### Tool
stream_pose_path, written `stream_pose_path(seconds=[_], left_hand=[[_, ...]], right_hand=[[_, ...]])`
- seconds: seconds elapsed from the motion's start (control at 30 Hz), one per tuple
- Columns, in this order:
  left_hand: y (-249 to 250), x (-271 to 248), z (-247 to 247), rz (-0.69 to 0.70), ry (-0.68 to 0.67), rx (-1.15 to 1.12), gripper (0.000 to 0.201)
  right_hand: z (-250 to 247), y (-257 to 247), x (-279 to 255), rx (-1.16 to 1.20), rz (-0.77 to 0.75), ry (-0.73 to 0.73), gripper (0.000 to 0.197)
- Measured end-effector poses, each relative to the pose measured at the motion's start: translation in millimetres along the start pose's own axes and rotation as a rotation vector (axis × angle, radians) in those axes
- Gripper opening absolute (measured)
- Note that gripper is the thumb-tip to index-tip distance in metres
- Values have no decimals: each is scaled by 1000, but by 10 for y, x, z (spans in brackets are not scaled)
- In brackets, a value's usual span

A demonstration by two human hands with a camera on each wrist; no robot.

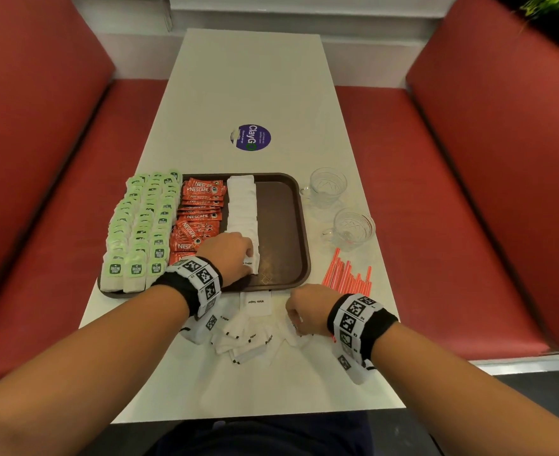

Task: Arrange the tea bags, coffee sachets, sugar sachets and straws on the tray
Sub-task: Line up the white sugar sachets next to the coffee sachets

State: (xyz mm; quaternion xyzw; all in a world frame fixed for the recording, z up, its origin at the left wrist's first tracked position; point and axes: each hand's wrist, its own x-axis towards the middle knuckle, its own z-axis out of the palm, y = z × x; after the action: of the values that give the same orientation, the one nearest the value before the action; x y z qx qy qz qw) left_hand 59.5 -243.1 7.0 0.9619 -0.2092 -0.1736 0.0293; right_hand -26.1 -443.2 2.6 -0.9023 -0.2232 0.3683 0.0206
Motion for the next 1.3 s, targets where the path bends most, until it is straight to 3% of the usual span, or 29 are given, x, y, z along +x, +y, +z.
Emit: stream_pose_path(seconds=[0.1, 0.2, 0.33, 0.43, 0.53, 0.7, 0.9, 1.07, 1.2, 1.3], left_hand=[[117, -138, -38, 94, -4, -25, 18], [233, -316, 4, 175, -46, 126, 23], [289, -485, 177, 234, -179, 302, 27], [333, -539, 242, 338, -236, 366, 26], [360, -538, 251, 391, -211, 348, 27], [358, -507, 289, 291, -148, 386, 24], [423, -482, 301, 378, -145, 314, 25], [561, -487, 305, 380, -167, 248, 33], [567, -430, 269, 372, -221, 223, 47], [555, -417, 223, 405, -255, 238, 37]], right_hand=[[24, 0, 0, 0, 0, 19, 15], [50, 11, -13, 14, 13, 67, 40], [53, 3, -32, 36, -1, 20, 65], [58, -17, -29, -7, 3, -4, 61], [35, -59, -56, -56, 22, -21, 50], [76, -106, -63, -122, 34, -27, 40], [43, -57, -139, -73, 34, 35, 16], [-17, -12, -195, -25, 53, 73, 14], [-7, 13, -194, 80, 83, 126, 25], [-29, 28, -206, 179, 91, 148, 20]])
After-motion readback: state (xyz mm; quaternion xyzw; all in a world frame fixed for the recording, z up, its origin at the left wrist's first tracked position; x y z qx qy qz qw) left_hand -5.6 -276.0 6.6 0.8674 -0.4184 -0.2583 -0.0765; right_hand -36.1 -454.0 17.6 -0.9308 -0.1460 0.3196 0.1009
